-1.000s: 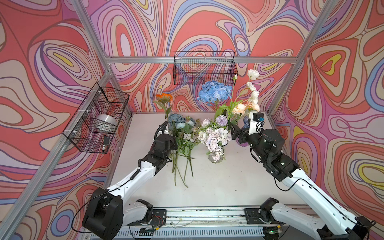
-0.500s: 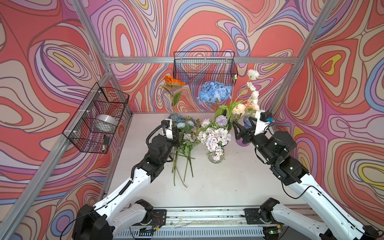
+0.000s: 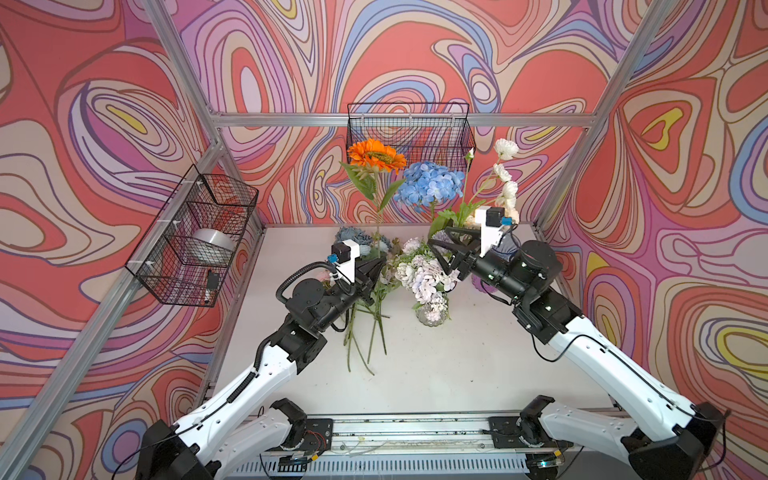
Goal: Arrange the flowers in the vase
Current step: 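Carry the orange gerbera toward the right gripper while the right grasps its stem, then open the left gripper off the stem while the right pulls the gerbera away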
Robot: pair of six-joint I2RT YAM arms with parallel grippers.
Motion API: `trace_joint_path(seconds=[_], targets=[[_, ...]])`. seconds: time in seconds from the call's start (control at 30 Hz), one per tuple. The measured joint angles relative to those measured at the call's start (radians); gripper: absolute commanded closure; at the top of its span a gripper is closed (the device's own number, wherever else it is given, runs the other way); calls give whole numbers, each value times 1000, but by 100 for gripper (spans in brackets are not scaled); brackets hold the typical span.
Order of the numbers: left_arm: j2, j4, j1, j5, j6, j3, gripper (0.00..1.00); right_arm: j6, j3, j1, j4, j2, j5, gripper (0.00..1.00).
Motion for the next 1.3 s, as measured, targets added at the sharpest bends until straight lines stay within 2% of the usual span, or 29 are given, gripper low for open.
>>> trace_joint_path(seconds=[0.1, 0.27, 0.43, 0.57, 0.67, 0.73, 0.77, 0.83, 0.9, 0.93, 1.0, 1.03, 1.13, 1.3], targets=[[33, 7, -32, 32, 0, 1, 100, 2, 23, 58, 16, 55, -21, 22], [70, 6, -79, 60, 8, 24, 100, -6, 63, 110, 32, 105, -37, 35], [71, 10, -96, 67, 20, 35, 100, -21, 71, 113, 36, 113, -30, 66], [71, 8, -102, 66, 33, 35, 100, -21, 71, 116, 34, 115, -30, 83], [71, -3, -109, 56, 47, 36, 100, -26, 72, 120, 34, 119, -40, 100], [72, -13, -117, 41, 59, 37, 100, -27, 75, 124, 27, 120, -43, 100], [71, -16, -121, 34, 63, 39, 95, -28, 76, 123, 24, 120, -43, 100], [71, -21, -124, 26, 69, 42, 60, -33, 80, 123, 17, 120, -43, 100], [68, -18, -132, 23, 74, 42, 34, -40, 81, 123, 5, 119, -36, 100], [64, -11, -137, 16, 72, 39, 24, -43, 81, 123, -7, 118, -31, 100], [46, 1, -142, -5, 68, 23, 12, -51, 79, 122, -40, 109, -19, 100], [34, 2, -142, -21, 66, 14, 8, -57, 73, 122, -60, 97, -11, 100], [9, 2, -142, -68, 59, -4, 6, -76, 48, 122, -135, 37, 20, 100], [13, -2, -142, -134, 48, -20, 5, -112, 0, 122, -274, -111, 131, 100]])
